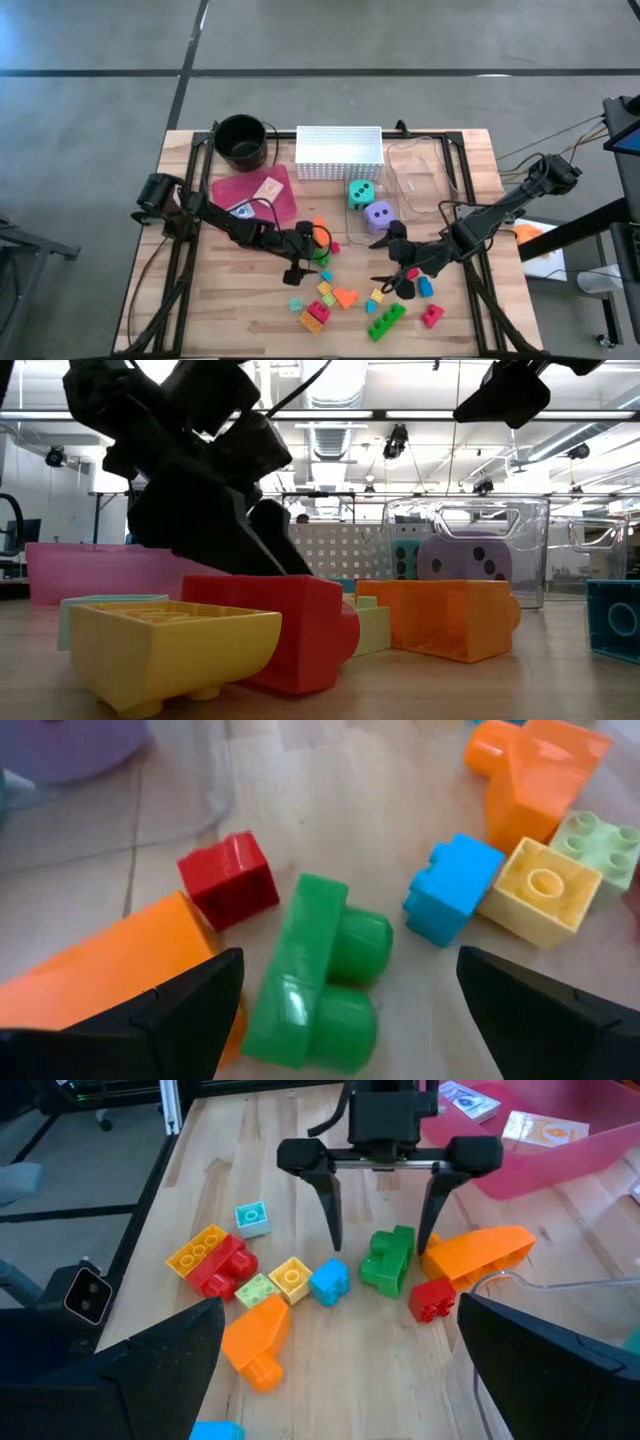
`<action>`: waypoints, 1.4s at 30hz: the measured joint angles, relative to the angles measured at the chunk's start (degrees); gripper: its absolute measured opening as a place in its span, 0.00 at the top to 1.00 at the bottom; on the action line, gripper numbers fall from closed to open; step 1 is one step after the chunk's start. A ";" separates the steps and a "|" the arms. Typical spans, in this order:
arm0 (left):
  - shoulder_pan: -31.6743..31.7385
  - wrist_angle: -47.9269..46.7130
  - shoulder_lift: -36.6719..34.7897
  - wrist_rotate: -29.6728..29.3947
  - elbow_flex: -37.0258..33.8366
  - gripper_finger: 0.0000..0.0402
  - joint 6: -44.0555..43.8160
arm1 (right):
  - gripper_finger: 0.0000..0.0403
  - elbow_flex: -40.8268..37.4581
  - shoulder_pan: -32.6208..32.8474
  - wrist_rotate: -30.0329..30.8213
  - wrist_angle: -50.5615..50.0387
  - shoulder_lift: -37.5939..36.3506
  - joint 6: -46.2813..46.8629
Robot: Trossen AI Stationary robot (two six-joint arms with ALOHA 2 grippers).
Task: Pick & Place Toys
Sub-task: Put the top large green game piece into the white bin
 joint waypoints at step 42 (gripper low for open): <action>0.15 -1.00 1.60 -0.87 0.11 0.49 -0.94 | 0.01 0.00 -0.04 0.00 0.19 0.00 0.00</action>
